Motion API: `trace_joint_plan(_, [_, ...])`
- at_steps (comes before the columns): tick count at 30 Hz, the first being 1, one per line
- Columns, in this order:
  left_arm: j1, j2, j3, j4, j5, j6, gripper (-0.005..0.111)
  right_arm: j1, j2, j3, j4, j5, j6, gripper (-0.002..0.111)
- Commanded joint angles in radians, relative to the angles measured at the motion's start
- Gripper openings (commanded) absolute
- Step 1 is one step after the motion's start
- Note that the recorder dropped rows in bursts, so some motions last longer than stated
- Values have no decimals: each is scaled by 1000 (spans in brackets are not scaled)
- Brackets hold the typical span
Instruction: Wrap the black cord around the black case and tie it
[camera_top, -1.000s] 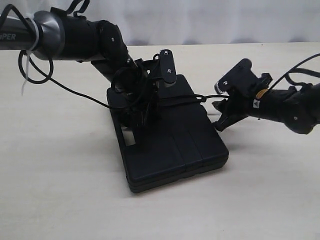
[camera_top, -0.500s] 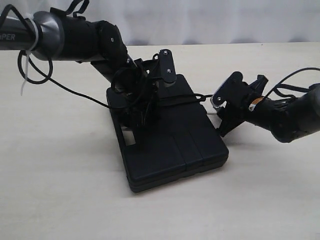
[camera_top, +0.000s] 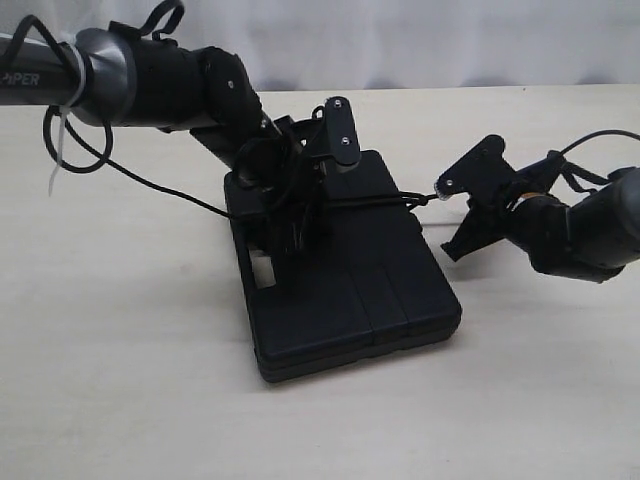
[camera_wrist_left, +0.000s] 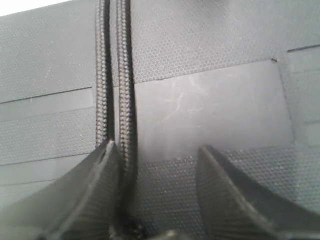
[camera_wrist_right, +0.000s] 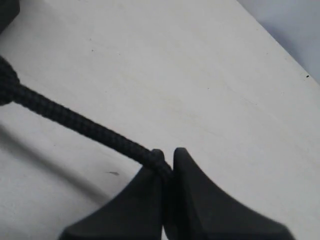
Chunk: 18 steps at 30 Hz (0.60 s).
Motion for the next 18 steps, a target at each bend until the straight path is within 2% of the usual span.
trace_joint_plan(1, [9,20,17,107,101,-10,22,-21,-9,2,88,-48,-3,4])
trace_joint_plan(3, [9,20,17,130,104,-14,0,-23,-9,2,99,-50,-3,4])
trace_joint_plan(8, [9,20,17,278,123,-118,0,-25,-11,2,133,-59,-3,4])
trace_joint_plan(12, [9,20,17,257,54,-123,0,-25,-50,2,133,-42,-3,4])
trace_joint_plan(18, [9,12,17,163,-6,-123,0,-21,-230,2,106,116,38,4])
